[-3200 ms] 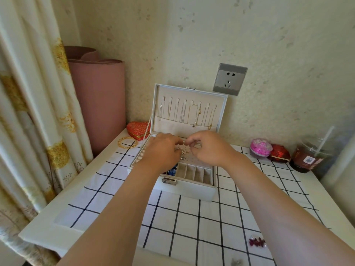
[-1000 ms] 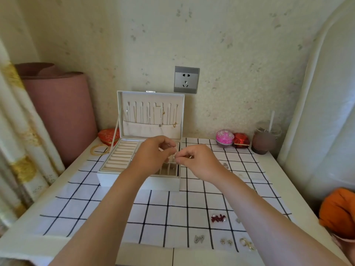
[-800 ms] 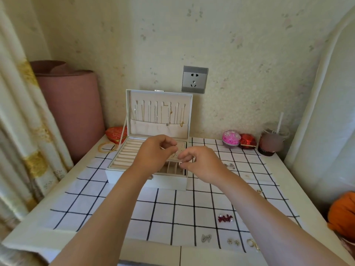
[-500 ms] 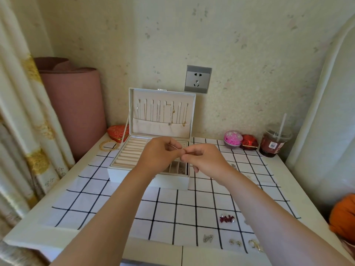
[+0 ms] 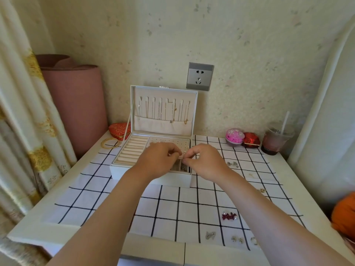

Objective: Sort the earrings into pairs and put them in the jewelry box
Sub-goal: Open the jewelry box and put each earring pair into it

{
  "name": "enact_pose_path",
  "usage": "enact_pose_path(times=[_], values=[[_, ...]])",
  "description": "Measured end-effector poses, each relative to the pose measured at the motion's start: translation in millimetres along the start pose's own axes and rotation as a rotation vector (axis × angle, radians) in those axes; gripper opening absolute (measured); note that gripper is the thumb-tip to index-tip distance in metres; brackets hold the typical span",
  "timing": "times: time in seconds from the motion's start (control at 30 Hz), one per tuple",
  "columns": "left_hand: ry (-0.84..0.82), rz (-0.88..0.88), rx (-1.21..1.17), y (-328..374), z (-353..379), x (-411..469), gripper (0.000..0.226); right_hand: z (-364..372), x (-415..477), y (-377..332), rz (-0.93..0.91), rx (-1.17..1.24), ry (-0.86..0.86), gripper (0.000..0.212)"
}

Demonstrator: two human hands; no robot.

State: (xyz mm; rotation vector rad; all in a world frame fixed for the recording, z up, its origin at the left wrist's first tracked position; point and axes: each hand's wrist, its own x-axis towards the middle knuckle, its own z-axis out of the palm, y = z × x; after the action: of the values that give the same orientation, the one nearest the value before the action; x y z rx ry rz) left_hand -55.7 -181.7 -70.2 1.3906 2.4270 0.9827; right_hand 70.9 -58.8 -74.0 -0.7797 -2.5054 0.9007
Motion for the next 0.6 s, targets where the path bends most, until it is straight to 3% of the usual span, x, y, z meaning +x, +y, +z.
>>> enact_pose_path(times=[0.17,0.6], values=[[-0.044,0.128,0.246,-9.1,0.7,-3.8,0.031,2.0,0.2,2.6,-0.094,-0.273,-0.019,0.010],[0.042,0.234,0.187,54.2,38.6,14.8,0.027,-57.4,1.1,61.6,0.058,-0.097,0.080,0.016]])
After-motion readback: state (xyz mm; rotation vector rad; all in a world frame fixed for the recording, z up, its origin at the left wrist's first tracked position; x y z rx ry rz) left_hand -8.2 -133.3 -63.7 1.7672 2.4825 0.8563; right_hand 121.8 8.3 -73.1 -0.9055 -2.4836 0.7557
